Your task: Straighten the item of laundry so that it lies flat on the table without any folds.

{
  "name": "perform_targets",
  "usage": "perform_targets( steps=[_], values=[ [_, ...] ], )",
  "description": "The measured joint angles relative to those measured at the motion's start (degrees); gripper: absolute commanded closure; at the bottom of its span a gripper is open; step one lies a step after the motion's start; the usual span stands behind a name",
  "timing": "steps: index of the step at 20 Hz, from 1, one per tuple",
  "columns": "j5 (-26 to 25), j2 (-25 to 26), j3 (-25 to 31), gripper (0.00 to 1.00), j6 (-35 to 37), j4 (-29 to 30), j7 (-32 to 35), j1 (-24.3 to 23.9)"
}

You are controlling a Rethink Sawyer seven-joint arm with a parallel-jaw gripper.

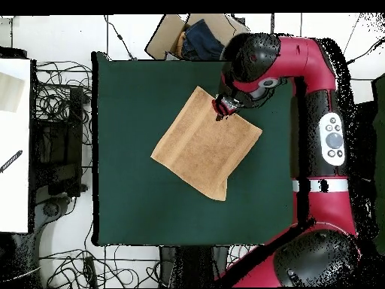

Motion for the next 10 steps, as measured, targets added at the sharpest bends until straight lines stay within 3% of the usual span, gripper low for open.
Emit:
perform_targets(
  steps=[10],
  values=[
    [2.3,0.0,-1.8,0.0,-4.0,0.7,0.0,-0.8]
  ],
)
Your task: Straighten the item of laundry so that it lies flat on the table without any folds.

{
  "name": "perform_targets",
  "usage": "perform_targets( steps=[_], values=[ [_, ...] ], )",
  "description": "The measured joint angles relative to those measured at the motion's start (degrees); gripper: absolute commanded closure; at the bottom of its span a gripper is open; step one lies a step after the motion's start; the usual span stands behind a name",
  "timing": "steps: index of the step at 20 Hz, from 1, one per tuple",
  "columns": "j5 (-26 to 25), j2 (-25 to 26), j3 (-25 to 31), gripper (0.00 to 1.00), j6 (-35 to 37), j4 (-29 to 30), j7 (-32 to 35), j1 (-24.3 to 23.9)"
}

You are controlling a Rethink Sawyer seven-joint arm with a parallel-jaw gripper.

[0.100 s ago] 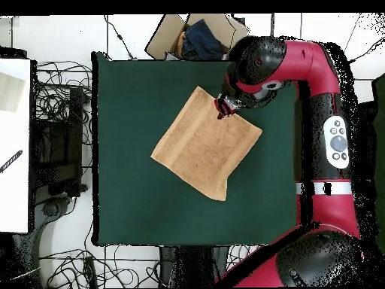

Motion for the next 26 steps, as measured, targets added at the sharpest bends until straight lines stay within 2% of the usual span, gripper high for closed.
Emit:
perform_targets(
  steps=[26],
  values=[
    [5.0,0.4,-1.6,0.0,-8.3,2.3,0.0,-6.2]
  ],
)
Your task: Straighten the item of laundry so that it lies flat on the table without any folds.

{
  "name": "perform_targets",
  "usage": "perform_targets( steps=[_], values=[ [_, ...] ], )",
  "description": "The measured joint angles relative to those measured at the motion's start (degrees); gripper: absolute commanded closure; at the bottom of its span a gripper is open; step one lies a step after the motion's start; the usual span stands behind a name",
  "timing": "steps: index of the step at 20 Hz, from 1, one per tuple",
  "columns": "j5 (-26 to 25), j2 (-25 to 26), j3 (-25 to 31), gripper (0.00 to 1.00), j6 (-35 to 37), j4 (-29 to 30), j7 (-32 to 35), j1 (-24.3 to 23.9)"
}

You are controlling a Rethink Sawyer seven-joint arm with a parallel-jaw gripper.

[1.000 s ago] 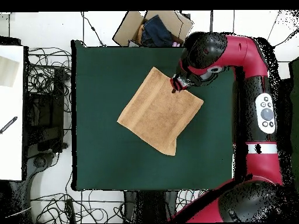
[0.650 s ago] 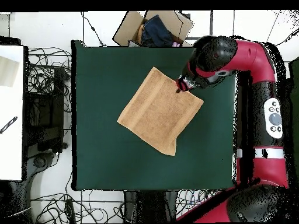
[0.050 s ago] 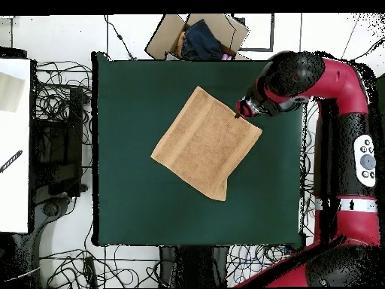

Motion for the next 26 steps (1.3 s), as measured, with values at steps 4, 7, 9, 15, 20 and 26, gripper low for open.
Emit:
perform_targets(
  steps=[4,7,9,15,20,26],
  values=[
    [0.5,0.1,0.0,0.0,-1.4,0.1,0.0,-0.7],
    [1.0,0.3,0.0,0.0,-2.2,0.3,0.0,-1.3],
    [1.4,0.4,0.0,0.0,-2.8,0.4,0.0,-1.7],
    [2.5,1.4,0.0,0.0,-5.8,1.7,0.0,-3.8],
    [2.6,2.6,0.0,0.0,-8.8,3.2,0.0,-5.4],
    [2.6,4.4,-0.1,0.0,-12.4,5.3,0.0,-7.1]
  ],
)
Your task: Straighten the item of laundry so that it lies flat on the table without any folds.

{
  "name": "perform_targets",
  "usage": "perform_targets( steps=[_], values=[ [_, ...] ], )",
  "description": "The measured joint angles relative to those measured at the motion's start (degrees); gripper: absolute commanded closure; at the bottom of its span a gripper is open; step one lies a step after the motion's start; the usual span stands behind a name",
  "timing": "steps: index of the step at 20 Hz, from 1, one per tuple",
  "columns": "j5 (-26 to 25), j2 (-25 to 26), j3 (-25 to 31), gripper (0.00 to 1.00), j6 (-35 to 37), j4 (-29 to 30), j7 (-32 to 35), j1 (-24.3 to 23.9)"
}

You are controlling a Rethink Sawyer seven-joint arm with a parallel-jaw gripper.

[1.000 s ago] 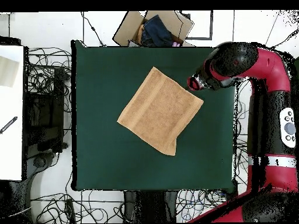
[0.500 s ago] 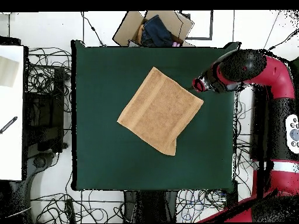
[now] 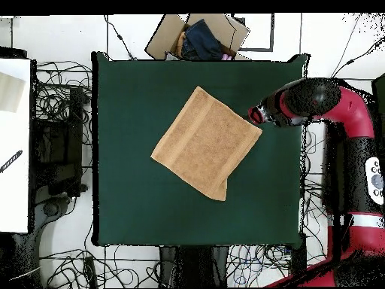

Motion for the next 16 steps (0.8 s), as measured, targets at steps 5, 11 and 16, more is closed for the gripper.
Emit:
perform_targets(
  steps=[5,11,16],
  values=[
    [0.0,0.9,0.0,0.0,-2.6,1.8,0.0,-0.6],
    [0.0,1.6,0.0,0.0,-4.3,3.3,-0.3,-0.8],
    [0.0,2.2,0.0,0.0,-5.8,4.6,-1.6,-1.2]
  ],
)
